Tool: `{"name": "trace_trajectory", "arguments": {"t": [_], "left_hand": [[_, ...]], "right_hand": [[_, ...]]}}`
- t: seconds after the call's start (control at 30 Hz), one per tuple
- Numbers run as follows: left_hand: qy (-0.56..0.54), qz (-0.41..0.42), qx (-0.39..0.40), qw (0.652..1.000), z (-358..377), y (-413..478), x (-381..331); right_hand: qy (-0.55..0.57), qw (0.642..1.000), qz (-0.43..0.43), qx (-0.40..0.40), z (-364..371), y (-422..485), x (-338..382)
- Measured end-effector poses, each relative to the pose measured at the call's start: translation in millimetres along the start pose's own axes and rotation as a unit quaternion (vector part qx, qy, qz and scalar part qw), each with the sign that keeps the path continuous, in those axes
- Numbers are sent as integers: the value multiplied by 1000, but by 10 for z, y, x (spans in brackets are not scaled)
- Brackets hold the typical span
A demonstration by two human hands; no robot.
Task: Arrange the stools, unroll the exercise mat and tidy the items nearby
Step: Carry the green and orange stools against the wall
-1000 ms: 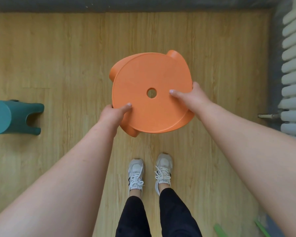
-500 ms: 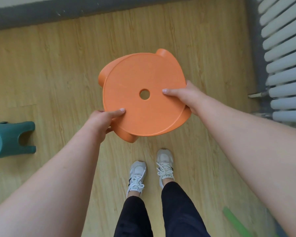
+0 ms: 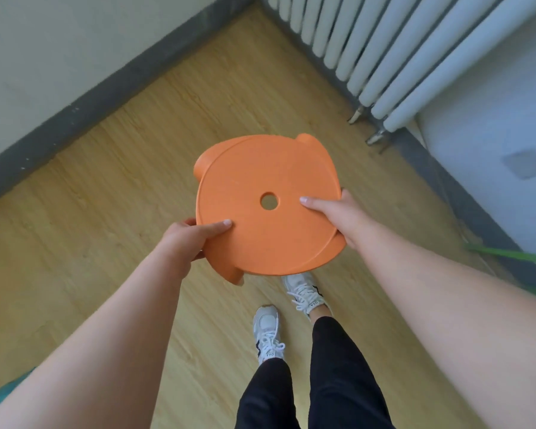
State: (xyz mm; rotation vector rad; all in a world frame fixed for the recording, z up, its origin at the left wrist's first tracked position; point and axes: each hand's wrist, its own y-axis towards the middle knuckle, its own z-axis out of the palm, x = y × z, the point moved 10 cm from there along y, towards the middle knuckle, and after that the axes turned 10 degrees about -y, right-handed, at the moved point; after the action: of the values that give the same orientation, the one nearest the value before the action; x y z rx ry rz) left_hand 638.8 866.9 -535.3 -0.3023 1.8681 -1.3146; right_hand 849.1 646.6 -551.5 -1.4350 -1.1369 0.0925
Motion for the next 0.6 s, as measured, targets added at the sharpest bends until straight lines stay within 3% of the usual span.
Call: {"name": "trace_trajectory", "arguments": {"t": [0.3,0.6], "left_hand": [[162,29,123,979,1391,-515,216],[320,31,229,919,3004,-1382,1240]], "right_hand": [[175,973,44,-141,-1175,-865,-1417],[312,900,132,-272,-2182,-1901,-3286]]}}
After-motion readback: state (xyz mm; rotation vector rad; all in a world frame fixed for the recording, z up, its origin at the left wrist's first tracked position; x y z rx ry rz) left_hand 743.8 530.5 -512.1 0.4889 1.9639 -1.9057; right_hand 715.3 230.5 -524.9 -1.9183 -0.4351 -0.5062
